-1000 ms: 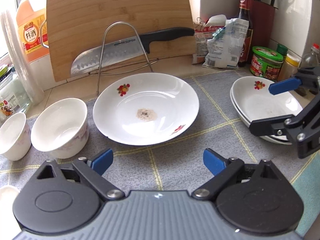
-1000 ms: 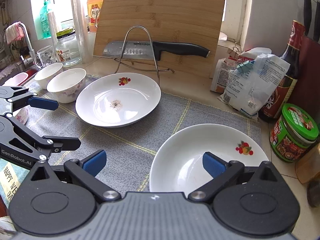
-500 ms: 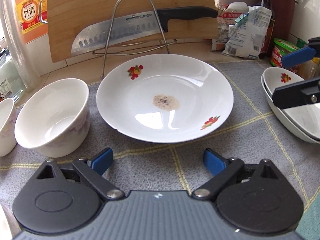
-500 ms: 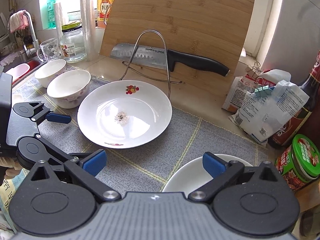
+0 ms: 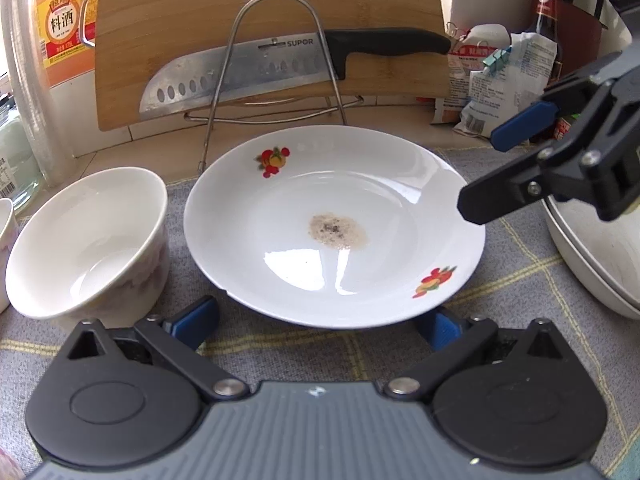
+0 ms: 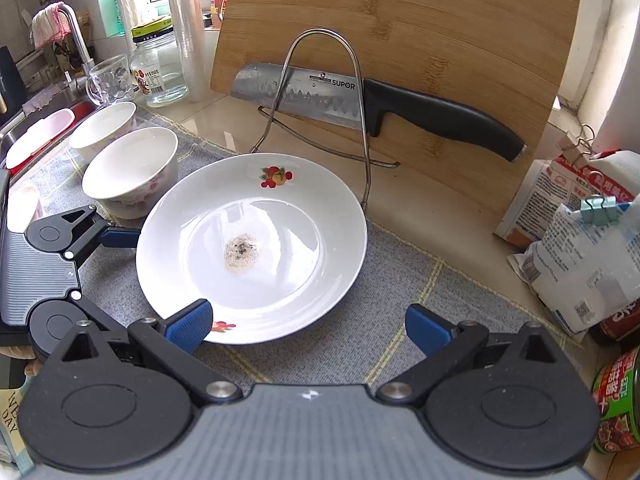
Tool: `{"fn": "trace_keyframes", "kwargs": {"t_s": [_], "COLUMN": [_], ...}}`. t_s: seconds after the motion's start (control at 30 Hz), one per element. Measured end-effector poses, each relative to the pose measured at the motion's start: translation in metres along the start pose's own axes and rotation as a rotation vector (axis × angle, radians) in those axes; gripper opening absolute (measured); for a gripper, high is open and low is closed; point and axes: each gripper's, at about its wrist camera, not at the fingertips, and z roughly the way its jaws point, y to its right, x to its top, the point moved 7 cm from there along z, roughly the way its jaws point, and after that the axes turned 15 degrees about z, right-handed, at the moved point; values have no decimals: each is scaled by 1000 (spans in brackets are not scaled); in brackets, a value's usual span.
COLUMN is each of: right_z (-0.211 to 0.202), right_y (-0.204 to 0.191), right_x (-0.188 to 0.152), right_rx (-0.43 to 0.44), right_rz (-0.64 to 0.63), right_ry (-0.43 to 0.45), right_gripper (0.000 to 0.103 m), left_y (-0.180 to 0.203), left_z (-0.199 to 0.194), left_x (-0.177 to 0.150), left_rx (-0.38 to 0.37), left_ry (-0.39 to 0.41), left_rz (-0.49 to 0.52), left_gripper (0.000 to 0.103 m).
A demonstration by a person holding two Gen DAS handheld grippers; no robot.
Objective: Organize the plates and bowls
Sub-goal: 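Close the right gripper on the rim of the stained plate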
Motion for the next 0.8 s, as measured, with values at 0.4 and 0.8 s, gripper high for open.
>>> {"fn": "trace_keyframes", "kwargs": {"t_s": [0.4,0.8], "right_z": [47,78], "right_y": [-8,-9], "right_x": [37,54], "right_rx": [78,149], "right_rz": [-150,-220], "right_ry": [-86,-170], "right_gripper": [103,103], "left_y": [0,3], "left_z": [1,-3], "left_x": [4,3], "left_rx": [-34,-53], "left_ry": [35,69], "left_rz": [35,51], "left_gripper": [102,102]}}
